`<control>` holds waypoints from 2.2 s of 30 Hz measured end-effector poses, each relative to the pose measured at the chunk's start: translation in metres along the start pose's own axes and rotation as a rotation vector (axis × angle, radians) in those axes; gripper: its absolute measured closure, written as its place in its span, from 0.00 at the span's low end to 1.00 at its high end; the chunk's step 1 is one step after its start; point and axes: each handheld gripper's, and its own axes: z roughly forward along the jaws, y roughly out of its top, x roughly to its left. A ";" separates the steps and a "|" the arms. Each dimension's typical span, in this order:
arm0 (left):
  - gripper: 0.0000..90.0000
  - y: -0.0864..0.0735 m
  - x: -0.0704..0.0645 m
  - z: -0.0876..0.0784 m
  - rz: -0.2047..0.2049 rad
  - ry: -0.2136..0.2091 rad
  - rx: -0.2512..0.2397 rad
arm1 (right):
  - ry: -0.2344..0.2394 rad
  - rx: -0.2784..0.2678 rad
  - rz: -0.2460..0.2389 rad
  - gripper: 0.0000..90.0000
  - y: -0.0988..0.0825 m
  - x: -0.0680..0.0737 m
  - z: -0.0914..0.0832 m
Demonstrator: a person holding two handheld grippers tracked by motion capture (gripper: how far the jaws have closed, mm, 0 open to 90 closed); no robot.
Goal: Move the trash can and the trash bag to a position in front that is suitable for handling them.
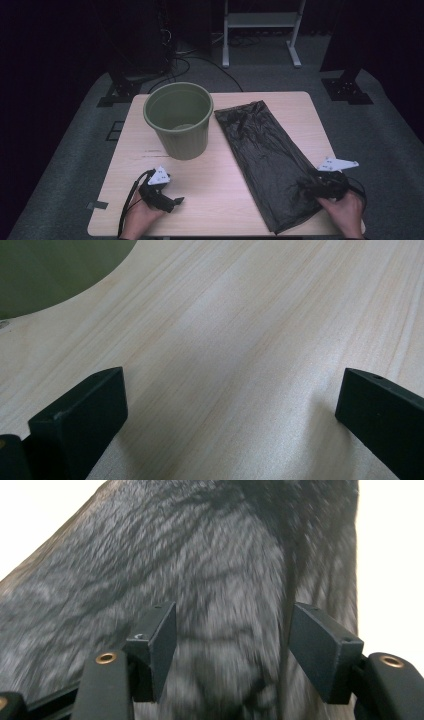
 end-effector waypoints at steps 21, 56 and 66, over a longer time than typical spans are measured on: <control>0.00 0.000 0.000 0.000 -0.001 0.000 0.000 | 0.018 0.058 0.001 0.71 0.025 -0.014 0.065; 0.00 0.000 0.000 0.000 -0.001 0.000 0.000 | -0.022 -0.057 -0.043 0.17 0.032 0.003 0.010; 0.00 0.000 0.000 0.000 -0.001 0.001 0.000 | -0.008 -0.037 -0.056 0.15 0.043 -0.002 0.064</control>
